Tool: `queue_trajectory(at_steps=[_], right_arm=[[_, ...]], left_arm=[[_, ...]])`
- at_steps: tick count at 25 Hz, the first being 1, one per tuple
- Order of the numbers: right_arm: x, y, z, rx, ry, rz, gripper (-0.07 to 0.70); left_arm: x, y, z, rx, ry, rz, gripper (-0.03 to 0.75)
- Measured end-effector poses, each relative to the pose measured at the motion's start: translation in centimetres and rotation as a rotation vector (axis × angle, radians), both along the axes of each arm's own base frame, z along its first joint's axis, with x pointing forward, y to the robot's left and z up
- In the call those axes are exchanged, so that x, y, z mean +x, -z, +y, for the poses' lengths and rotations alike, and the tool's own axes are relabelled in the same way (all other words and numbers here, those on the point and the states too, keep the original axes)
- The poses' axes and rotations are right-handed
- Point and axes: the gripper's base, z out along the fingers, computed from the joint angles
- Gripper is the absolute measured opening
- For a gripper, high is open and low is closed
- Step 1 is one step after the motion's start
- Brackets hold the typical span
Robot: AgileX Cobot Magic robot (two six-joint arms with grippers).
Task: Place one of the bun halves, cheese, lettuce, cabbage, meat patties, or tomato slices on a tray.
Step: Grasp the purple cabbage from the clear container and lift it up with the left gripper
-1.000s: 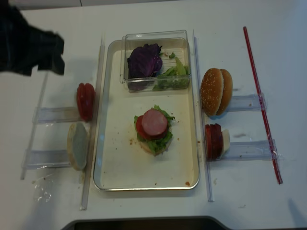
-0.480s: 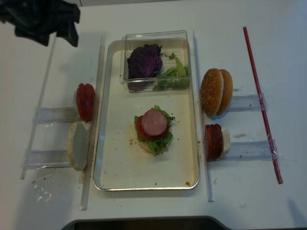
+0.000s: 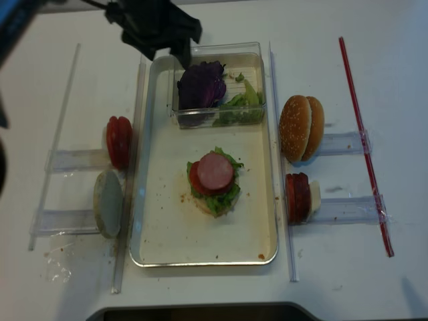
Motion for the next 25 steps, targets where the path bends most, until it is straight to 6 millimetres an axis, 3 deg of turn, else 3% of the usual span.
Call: queue_trajectory(at_steps=[4, 7, 16, 25], right_arm=[[0.0, 0.0, 0.0, 0.000, 0.000, 0.000, 0.502], [0.0, 0.0, 0.0, 0.000, 0.000, 0.000, 0.502], [0.0, 0.0, 0.0, 0.000, 0.000, 0.000, 0.502], [0.0, 0.0, 0.0, 0.000, 0.000, 0.000, 0.502]], left_arm=[[1.7, 1.8, -2.6, -0.017, 0.033, 0.007, 0.505], [3.0, 3.2, -3.3, -0.020, 0.033, 0.012, 0.505], [4.5, 7.0, -4.1, -0.006, 0.028, 0.074, 0.505], [5.0, 8.5, -4.4, -0.012, 0.027, 0.098, 0.498]])
